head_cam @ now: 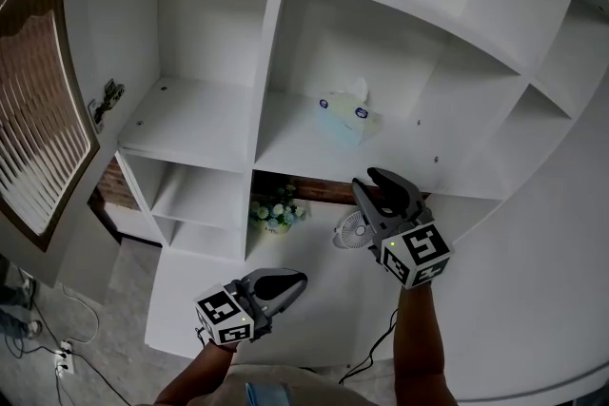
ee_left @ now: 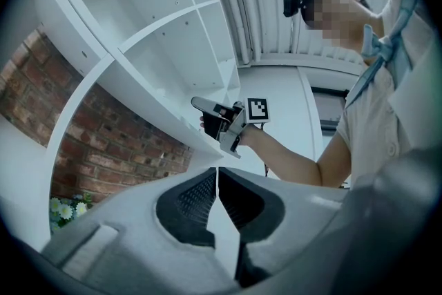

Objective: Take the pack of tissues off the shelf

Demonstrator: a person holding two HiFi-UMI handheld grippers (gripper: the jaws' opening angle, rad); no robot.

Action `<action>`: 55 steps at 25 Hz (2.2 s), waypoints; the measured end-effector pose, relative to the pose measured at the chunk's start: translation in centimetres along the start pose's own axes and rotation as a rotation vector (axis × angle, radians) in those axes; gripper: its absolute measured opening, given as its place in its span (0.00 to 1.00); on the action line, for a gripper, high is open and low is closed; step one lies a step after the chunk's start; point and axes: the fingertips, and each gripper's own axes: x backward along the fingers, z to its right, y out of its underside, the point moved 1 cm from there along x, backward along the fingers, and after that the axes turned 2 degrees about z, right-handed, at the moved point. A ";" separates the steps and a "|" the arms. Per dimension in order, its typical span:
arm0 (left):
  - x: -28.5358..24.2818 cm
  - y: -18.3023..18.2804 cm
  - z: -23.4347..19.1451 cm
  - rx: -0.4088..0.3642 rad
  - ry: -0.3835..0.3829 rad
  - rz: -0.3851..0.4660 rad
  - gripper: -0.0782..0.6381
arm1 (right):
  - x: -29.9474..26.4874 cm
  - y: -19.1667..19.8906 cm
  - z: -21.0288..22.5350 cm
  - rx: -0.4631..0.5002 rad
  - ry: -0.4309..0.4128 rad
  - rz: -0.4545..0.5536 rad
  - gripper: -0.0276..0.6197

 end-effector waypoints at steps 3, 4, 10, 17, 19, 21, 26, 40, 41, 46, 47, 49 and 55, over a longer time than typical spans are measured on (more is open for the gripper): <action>0.1 0.2 -0.2 0.009 -0.007 -0.003 0.13 | -0.8 -0.2 1.0 0.038 0.015 -0.033 0.25; 0.1 0.3 -0.3 0.010 -0.008 -0.003 0.13 | -1.1 -0.2 1.4 0.053 0.018 -0.047 0.25; 0.0 0.5 -0.4 0.014 -0.003 -0.005 0.13 | -3.1 -0.5 3.3 0.130 0.043 -0.106 0.26; 0.3 0.9 -0.9 0.027 -0.007 -0.001 0.13 | -5.6 -0.5 5.8 0.165 0.074 -0.160 0.26; 0.4 0.8 -1.1 0.028 -0.010 0.001 0.13 | -6.1 -0.4 6.4 0.164 0.081 -0.171 0.26; 0.4 0.7 -1.3 0.030 -0.014 0.002 0.13 | -6.7 -0.1 6.9 0.160 0.084 -0.182 0.26; 0.5 0.8 -1.7 0.031 -0.017 0.003 0.13 | -8.0 0.7 7.7 0.159 0.084 -0.224 0.26; 0.3 0.6 -2.5 0.033 -0.011 0.015 0.13 | -9.4 1.8 8.5 0.158 0.073 -0.315 0.26; 0.2 0.6 -2.5 0.036 -0.012 0.015 0.13 | -9.5 2.0 8.5 0.159 0.069 -0.326 0.26; 0.2 0.7 -2.5 0.039 -0.011 0.016 0.13 | -9.8 2.7 8.3 0.154 0.050 -0.380 0.19; 0.2 0.7 -2.6 0.039 -0.012 0.018 0.13 | -9.9 2.8 8.3 0.149 0.047 -0.390 0.17; 0.3 0.7 -2.7 0.041 -0.018 0.021 0.13 | -10.0 3.0 8.3 0.143 0.047 -0.407 0.13; 0.5 0.7 -3.1 0.041 -0.031 0.024 0.13 | -10.0 3.2 8.7 0.134 0.075 -0.425 0.07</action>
